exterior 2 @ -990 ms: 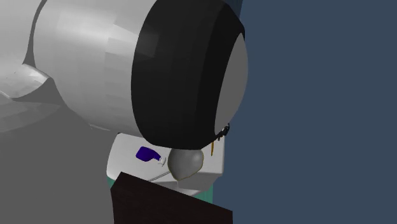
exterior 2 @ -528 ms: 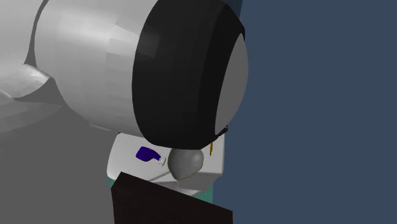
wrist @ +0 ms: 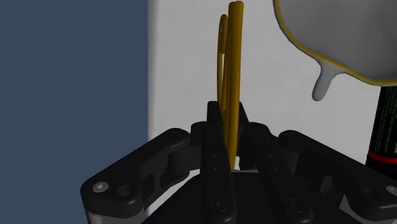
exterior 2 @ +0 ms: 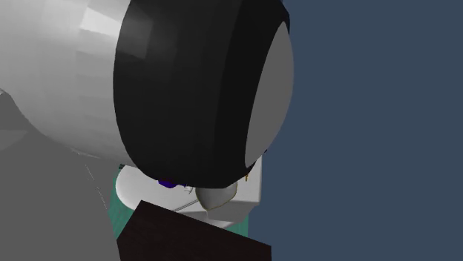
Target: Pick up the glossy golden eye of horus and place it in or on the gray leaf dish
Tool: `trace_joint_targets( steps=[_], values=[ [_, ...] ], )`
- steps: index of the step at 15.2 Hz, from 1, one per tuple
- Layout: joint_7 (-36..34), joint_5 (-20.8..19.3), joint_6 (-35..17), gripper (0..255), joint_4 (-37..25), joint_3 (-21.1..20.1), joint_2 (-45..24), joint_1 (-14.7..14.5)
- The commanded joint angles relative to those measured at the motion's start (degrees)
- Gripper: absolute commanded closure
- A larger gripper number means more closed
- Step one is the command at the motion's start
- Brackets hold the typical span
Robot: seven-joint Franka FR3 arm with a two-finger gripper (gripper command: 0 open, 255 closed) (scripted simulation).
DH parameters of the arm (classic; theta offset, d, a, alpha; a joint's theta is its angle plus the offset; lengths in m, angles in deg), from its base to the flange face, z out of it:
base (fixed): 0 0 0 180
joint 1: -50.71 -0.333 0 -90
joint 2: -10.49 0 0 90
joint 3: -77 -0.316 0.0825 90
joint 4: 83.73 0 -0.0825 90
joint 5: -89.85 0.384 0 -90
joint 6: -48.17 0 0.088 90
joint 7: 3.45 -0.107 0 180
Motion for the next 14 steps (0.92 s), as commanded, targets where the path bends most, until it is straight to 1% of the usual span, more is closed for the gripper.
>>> trace_joint_targets(
  steps=[1, 14],
  values=[
    [-0.17, -0.19, 0.98, 255, 0.08, 0.29, 1.75, -0.04],
    [-0.74, -1.4, 9.07, 255, 0.41, 1.04, 10.21, -0.62]
  ],
)
